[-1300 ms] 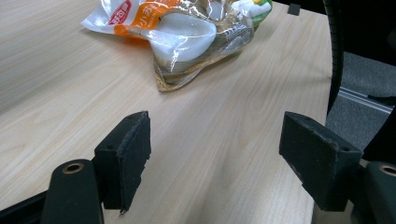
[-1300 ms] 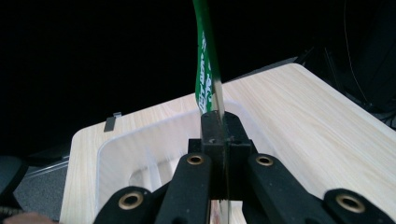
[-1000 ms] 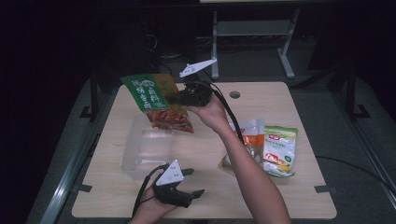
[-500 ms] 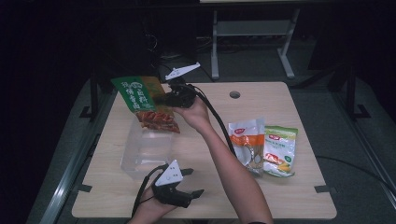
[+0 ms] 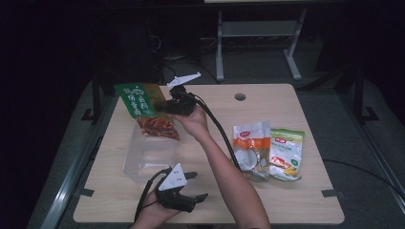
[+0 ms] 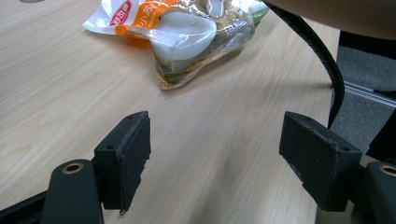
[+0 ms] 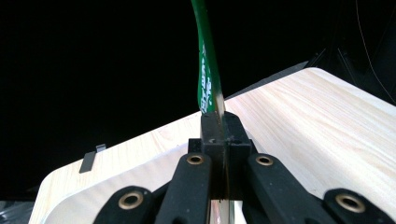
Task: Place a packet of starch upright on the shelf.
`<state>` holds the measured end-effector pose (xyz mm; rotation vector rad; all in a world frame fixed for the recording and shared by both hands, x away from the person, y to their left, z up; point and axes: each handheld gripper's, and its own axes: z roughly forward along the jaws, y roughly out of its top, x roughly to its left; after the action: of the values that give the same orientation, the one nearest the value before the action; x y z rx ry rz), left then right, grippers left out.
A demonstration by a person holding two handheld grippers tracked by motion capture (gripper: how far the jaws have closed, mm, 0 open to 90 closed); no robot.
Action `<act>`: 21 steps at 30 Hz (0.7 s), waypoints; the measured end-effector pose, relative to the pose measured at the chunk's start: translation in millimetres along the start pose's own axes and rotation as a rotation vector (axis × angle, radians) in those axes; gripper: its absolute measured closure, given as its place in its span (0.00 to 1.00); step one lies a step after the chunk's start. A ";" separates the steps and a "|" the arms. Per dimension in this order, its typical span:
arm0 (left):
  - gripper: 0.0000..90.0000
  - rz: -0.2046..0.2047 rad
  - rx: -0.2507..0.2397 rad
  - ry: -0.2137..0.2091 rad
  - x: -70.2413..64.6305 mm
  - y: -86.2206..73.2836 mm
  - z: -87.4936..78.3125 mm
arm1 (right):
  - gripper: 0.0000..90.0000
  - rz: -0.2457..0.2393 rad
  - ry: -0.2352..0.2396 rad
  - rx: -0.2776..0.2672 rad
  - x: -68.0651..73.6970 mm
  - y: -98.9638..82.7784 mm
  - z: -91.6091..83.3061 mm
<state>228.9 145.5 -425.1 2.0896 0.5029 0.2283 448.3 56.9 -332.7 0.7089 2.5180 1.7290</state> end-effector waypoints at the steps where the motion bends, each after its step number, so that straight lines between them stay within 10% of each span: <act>1: 0.27 0.002 0.001 0.000 -0.3 0.0 0.1 | 1.00 0.006 -0.002 -0.001 -0.1 -0.9 0.5; 21: 0.27 -0.001 0.011 0.012 1.1 -0.4 -1.0 | 1.00 0.041 -0.022 0.009 -8.9 -25.4 16.5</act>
<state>229.4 147.0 -424.8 2.1000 0.5141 0.2382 451.4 60.8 -363.8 0.7806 2.5159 1.7141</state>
